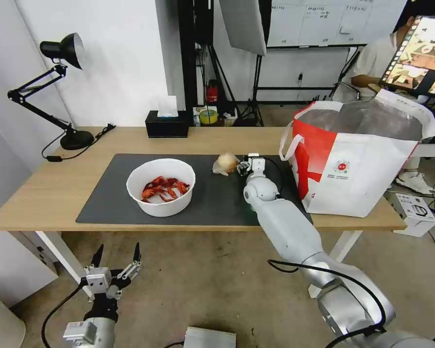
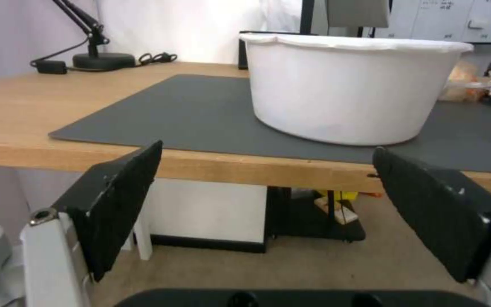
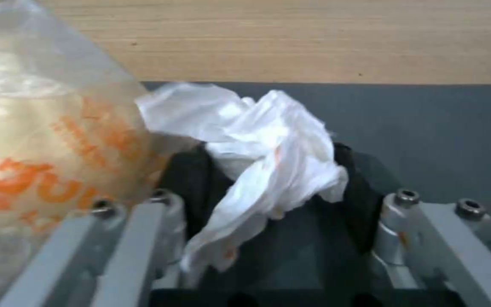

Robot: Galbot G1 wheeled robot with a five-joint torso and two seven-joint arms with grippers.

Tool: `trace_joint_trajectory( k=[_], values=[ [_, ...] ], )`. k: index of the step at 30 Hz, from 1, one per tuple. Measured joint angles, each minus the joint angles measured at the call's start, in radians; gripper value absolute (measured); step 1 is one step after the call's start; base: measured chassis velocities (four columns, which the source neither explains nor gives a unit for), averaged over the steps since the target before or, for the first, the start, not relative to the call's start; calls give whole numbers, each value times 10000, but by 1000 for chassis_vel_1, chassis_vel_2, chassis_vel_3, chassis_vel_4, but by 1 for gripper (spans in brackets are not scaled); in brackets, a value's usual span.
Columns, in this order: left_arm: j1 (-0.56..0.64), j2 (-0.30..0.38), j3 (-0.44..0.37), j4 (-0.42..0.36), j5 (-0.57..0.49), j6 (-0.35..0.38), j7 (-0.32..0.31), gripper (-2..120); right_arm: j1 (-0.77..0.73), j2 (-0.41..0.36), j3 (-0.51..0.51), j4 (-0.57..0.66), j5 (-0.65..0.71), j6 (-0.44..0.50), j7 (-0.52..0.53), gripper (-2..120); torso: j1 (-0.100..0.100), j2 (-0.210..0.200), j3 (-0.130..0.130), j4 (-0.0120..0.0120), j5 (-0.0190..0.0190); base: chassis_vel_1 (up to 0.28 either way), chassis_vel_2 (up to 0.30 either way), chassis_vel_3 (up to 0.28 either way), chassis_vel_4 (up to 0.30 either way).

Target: Pick up the trash from the table and place it into the takeout bag.

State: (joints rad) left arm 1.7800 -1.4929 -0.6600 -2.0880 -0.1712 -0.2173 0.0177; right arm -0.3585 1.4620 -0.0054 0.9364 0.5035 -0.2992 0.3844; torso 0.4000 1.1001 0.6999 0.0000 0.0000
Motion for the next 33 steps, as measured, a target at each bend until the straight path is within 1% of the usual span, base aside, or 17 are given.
trace_joint_trajectory(
  k=[1, 2, 3, 6, 7, 9, 10, 11, 12, 13, 18, 25, 28, 33],
  values=[
    [6, -10, 4, -3, 7, -2, 1, 100, -13, -21, 3, 29, 9, 3, 1, 40, 0, 0, 0, 0, 0, 0, 0, 0, 0],
    [11, -14, 5, -6, 13, -5, 2, 100, -24, -40, 3, 59, 15, 4, 2, 37, 0, 0, 0, -1, 0, 0, 0, 0, 0],
    [11, -14, 5, -6, 13, -5, 2, 100, -24, -40, 3, 59, 15, 4, 2, 37, 0, 0, 0, -1, 0, 0, 0, 0, 0],
    [24, -23, 4, -15, 24, -25, 3, 100, -70, -77, 6, 151, 32, 16, 3, 22, 0, 0, 0, -1, 0, 0, 0, 0, 0],
    [24, -23, 4, -15, 24, -25, 3, 100, -70, -77, 6, 151, 32, 16, 3, 22, 0, 0, 0, -1, 0, 0, 0, 0, 0],
    [35, -30, -1, -28, 29, -37, 4, 100, -109, -91, 18, 200, 39, 30, 6, 10, 0, 0, 1, -1, 0, 0, 0, 0, 0],
    [39, -33, -3, -33, 29, -39, 4, 100, -120, -96, 21, 221, 42, 34, 6, 7, 0, 0, 1, 0, 0, 0, 0, 0, 0],
    [39, -33, -3, -33, 29, -39, 4, 100, -120, -96, 21, 221, 42, 34, 6, 7, 0, 0, 1, 0, 0, 0, 0, 0, 0],
    [43, -37, -3, -36, 31, -41, 5, 100, -139, -104, 26, 256, 46, 44, 6, 2, 0, 0, 1, -1, 0, 0, 0, 0, 0],
    [46, -39, -4, -38, 32, -43, 5, 100, -151, -116, 27, 281, 48, 62, 6, 0, 0, 0, 1, 0, 0, 0, 0, 0, 0],
    [53, -54, -5, -39, 37, -59, 6, 100, -190, -153, 26, 356, 49, 170, 5, 0, 0, -1, 1, -1, 0, 0, 0, 0, 0],
    [76, -66, -4, -44, 39, -79, 7, 100, -358, -309, -36, 818, 58, 248, 4, 0, 0, 0, 1, 0, 0, 0, 0, 0, 0],
    [77, -56, -16, -47, 29, -100, 7, 100, -550, -523, -236, 1400, 56, 481, -170, 0, 0, 0, 1, -1, 0, 0, 0, 0, 0],
    [74, -52, -14, -33, 27, -121, 7, 100, -728, -647, -379, 1825, 31, 767, -392, 0, 0, 0, 0, 0, 0, 0, 0, 0, 0]
  ],
)
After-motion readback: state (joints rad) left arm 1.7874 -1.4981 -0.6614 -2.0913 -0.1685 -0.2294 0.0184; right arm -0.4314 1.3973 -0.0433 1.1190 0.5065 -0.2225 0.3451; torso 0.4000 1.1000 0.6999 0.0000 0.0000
